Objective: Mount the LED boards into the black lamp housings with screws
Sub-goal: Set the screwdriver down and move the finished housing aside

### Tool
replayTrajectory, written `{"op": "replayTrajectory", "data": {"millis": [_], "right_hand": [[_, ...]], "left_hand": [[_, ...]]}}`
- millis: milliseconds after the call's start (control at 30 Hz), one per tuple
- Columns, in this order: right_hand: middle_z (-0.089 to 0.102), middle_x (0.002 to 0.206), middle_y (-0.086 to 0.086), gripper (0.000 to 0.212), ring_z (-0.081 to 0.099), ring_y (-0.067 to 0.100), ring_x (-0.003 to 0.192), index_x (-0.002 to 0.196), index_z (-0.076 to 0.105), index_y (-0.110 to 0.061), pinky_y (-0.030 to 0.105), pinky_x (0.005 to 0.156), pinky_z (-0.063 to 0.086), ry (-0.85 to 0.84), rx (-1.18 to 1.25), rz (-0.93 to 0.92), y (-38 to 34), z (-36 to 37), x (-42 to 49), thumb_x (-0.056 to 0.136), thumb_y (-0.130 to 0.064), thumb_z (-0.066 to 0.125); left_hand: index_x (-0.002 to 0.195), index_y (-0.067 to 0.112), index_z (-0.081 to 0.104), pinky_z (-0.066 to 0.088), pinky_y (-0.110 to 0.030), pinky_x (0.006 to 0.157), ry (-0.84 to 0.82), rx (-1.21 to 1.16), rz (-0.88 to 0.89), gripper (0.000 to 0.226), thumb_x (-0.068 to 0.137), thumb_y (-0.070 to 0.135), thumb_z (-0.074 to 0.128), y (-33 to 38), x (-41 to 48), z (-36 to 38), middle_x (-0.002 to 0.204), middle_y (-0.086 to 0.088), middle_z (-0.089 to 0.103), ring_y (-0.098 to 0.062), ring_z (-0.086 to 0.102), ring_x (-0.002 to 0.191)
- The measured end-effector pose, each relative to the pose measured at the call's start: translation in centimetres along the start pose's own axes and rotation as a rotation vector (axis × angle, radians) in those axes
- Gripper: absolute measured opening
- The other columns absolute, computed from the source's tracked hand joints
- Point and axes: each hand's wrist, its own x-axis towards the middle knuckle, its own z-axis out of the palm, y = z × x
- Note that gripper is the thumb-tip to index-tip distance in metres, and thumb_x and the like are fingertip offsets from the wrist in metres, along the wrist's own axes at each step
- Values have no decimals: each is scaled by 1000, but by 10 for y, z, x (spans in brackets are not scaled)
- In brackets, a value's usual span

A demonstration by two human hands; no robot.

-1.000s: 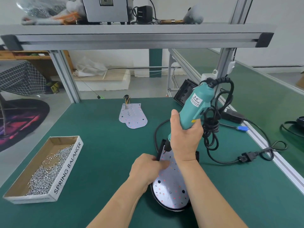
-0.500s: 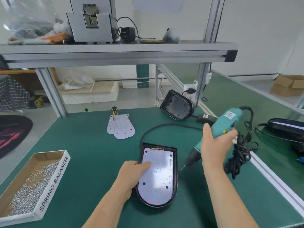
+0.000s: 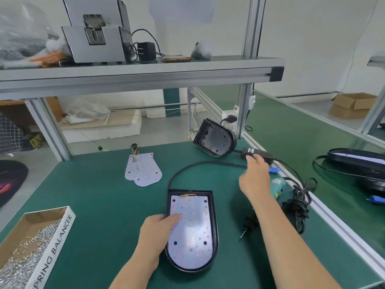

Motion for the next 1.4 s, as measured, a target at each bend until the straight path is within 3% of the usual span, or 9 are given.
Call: {"op": "replayTrajectory", "data": {"millis": [167, 300, 500, 733, 800, 900, 1067, 1200, 1400], "right_hand": [[19, 164, 10, 75, 19, 31, 149, 159, 14, -10, 45, 113, 34, -419, -248, 76, 6, 23, 43, 93, 0, 48], [43, 137, 14, 45, 41, 33, 128, 138, 46, -9, 41, 101, 41, -428, -442, 11, 6, 32, 41, 93, -8, 47], [64, 113, 9, 23, 59, 31, 103, 105, 64, -13, 37, 86, 52, -435, -178, -138, -15, 39, 2, 88, -4, 52], [66, 83, -4, 21, 57, 14, 74, 95, 70, -13, 27, 67, 48, -568, 584, 100, -47, 13, -48, 90, -33, 67], [66, 83, -5, 42, 58, 12, 74, 94, 70, -12, 28, 69, 48, -648, 587, 68, -51, 3, -64, 84, -53, 68], [72, 96, 7, 33, 59, 15, 78, 97, 69, -11, 34, 76, 51, -707, 432, -21, -46, -5, -77, 79, -37, 76], [68, 86, 13, 19, 50, 18, 70, 90, 63, -3, 32, 63, 43, -575, 391, -17, -42, -9, -87, 78, -17, 70], [54, 70, 3, 14, 43, 18, 65, 77, 56, -6, 33, 58, 36, -422, 444, 32, -29, -25, -82, 78, -14, 67], [64, 81, 18, 18, 48, 20, 71, 96, 67, -4, 36, 65, 42, -193, 581, 128, 11, -70, -60, 81, -14, 67]], "left_hand": [[73, 13, 44, 29, -33, 69, 75, 24, 24, 40, 59, 44, 65, 1, -1, 3, 71, -5, 44, -18, 38, 68], [70, 13, 40, 26, -31, 68, 123, 49, 52, 44, 78, 42, 71, -3, 5, 3, 68, -3, 42, -18, 34, 67], [57, 22, 22, 18, -27, 52, 205, 163, 47, 58, 87, 39, 69, -4, 8, 5, 46, 13, 27, -16, 25, 55], [56, 20, 25, 19, -28, 50, 197, 201, 30, 58, 90, 41, 68, -4, 8, 4, 38, 13, 27, -17, 26, 53], [58, 19, 28, 20, -29, 51, 189, 201, 42, 57, 91, 42, 68, -5, 9, 2, 44, 14, 31, -18, 28, 55], [65, 14, 43, 25, -30, 59, 144, 181, 52, 49, 90, 47, 68, -7, 10, 0, 61, 3, 42, -20, 34, 62], [58, 23, 20, 13, -34, 57, 155, 188, 6, 65, 88, 72, 51, 4, 4, -1, 51, 6, 21, -18, 20, 50], [58, 7, 71, 28, -30, 51, 89, 162, -12, 79, 98, 65, 34, 4, 4, -2, 47, 1, 42, -14, 31, 37], [70, 3, 76, 27, -29, 54, 99, 198, 38, 76, 103, 57, 34, -9, 16, -11, 50, 0, 41, -17, 30, 43]]}}
